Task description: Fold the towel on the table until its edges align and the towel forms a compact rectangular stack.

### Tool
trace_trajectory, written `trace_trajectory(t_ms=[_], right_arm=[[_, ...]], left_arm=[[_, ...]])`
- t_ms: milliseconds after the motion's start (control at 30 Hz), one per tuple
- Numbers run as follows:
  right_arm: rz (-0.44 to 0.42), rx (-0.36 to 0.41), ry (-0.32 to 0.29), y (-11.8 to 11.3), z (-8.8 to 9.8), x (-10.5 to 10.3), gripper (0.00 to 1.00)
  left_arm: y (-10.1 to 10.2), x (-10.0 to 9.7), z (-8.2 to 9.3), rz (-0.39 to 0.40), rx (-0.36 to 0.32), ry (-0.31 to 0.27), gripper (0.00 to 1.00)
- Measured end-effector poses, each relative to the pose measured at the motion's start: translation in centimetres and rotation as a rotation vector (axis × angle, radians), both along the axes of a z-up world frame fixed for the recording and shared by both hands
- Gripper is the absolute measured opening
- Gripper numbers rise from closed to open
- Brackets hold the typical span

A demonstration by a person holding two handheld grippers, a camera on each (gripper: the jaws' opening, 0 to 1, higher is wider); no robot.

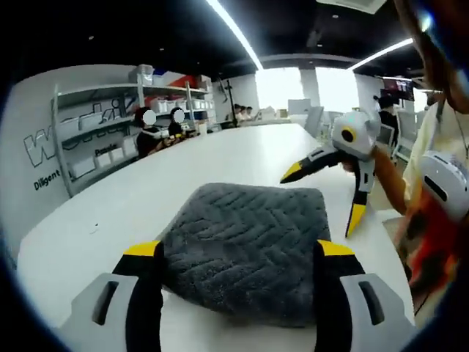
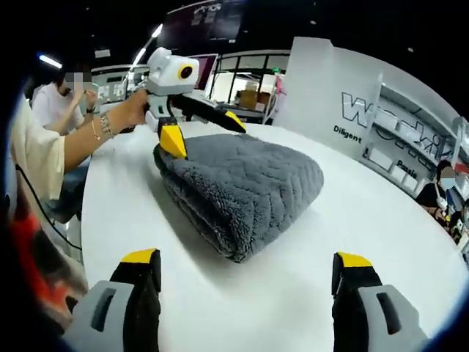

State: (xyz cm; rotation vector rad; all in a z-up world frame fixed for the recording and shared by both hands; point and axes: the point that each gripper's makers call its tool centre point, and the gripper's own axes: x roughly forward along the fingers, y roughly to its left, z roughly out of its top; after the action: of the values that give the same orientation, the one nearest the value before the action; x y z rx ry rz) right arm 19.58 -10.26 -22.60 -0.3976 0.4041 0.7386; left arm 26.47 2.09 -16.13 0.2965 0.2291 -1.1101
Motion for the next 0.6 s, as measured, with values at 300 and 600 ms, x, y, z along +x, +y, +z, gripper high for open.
trace_trajectory(t_ms=[300, 600], right_arm=[[-0.018, 0.102, 0.015, -0.1, 0.6, -0.3, 0.99], [-0.059, 0.159, 0.011, -0.8, 1.5, -0.5, 0.99]], left_arm=[[5.0, -3.7, 2.4, 0.234, -0.184, 0.027, 0.91], [11.3, -6.5, -1.6, 0.495, -0.176, 0.106, 0.96]])
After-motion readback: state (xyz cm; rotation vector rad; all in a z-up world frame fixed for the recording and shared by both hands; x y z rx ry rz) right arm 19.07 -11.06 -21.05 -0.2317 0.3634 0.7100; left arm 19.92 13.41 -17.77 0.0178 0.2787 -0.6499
